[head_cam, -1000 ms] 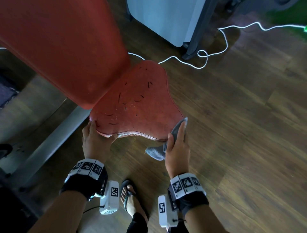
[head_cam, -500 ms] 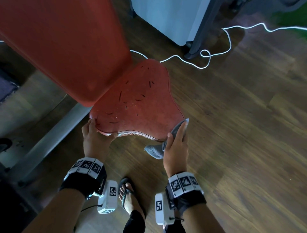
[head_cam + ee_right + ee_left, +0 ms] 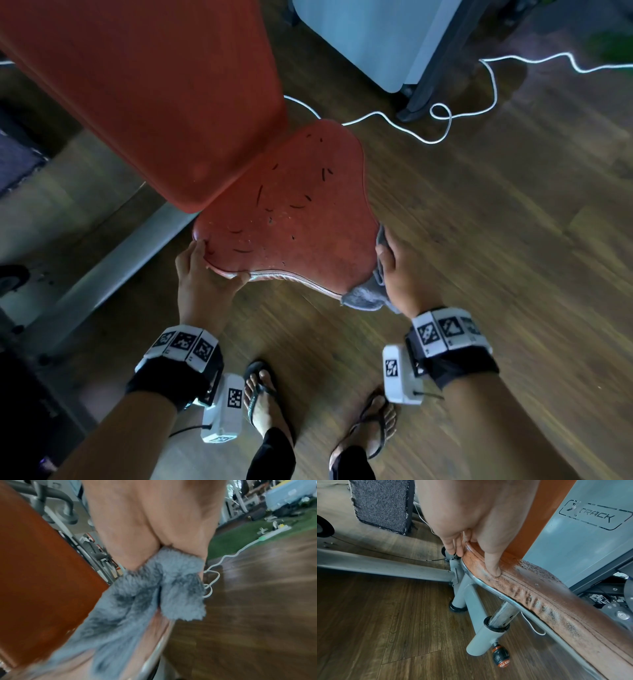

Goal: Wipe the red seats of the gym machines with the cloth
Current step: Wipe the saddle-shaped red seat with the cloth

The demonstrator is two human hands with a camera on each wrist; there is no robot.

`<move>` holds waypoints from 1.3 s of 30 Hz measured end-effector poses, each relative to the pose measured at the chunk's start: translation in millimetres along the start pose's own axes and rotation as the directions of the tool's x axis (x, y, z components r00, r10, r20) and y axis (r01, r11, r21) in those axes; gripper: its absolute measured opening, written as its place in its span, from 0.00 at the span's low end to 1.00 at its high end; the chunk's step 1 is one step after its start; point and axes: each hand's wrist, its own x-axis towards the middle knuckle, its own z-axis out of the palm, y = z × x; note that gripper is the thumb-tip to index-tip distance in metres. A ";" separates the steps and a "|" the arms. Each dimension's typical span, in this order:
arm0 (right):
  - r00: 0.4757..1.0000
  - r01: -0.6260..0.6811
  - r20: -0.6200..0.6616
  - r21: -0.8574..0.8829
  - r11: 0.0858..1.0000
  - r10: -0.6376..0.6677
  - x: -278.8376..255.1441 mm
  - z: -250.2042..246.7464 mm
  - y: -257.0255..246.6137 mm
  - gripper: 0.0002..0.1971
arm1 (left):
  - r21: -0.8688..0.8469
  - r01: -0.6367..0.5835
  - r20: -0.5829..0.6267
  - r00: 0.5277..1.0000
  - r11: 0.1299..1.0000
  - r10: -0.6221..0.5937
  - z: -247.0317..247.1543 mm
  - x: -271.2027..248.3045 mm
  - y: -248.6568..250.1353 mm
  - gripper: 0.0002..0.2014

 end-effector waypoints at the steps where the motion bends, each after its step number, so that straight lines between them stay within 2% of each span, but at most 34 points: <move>1: 0.998 0.057 0.012 -0.090 0.994 -0.057 12.9 -3.5 0.9 0.25 | -0.001 0.000 -0.003 1.000 1.000 0.000 0.3 -0.2 0.1 0.49; 3: 0.989 0.144 0.063 -0.257 0.956 -0.132 39.1 -2.7 3.9 0.26 | 0.008 -0.001 -0.012 1.000 1.000 0.001 0.8 -0.6 0.6 0.49; 5: 0.980 0.191 0.119 -0.327 0.926 -0.160 57.1 -1.3 3.1 0.28 | 0.026 0.005 -0.010 1.000 1.000 -0.004 1.0 -0.5 1.5 0.49; 7: 0.980 0.181 0.135 -0.310 0.933 -0.145 58.2 -4.3 -0.6 0.29 | 0.034 0.011 -0.004 1.000 0.999 -0.011 0.1 -0.2 3.2 0.49; 12: 0.983 0.179 0.030 -0.325 0.929 -0.178 24.2 -4.8 7.5 0.28 | 0.037 0.017 -0.005 1.000 0.999 -0.017 -1.3 0.9 3.8 0.50; 19: 0.978 0.204 0.096 -0.287 0.936 -0.184 49.8 -10.3 -1.7 0.27 | 0.026 0.010 -0.009 1.000 1.000 -0.010 1.4 2.4 -1.6 0.50; 23: 0.981 0.191 0.073 -0.260 0.947 -0.178 34.5 -8.1 5.2 0.26 | 0.021 -0.005 -0.017 1.000 1.000 0.005 1.7 3.1 -4.4 0.50; 26: 0.984 0.179 0.050 -0.329 0.927 -0.173 26.9 -5.4 12.1 0.27 | 0.017 0.004 -0.017 1.000 1.000 -0.004 2.8 3.3 -5.1 0.51; 31: 0.975 0.204 0.140 -0.269 0.941 -0.171 46.6 -14.3 -1.9 0.26 | 0.016 -0.013 -0.017 1.000 1.000 0.013 2.9 3.5 -7.0 0.51; 34: 0.978 0.207 0.095 -0.300 0.931 -0.186 42.1 -14.3 -2.0 0.26 | 0.008 -0.013 -0.023 1.000 1.000 0.014 2.1 3.1 -6.7 0.51; 37: 0.979 0.189 0.110 -0.200 0.961 -0.170 27.1 -6.0 5.0 0.28 | 0.009 -0.027 -0.028 0.999 1.000 0.027 2.6 2.5 -7.7 0.51; 39: 0.978 0.193 0.127 -0.268 0.944 -0.164 31.7 -4.2 6.6 0.29 | 0.007 -0.029 -0.039 0.999 1.000 0.029 3.1 2.3 -8.4 0.50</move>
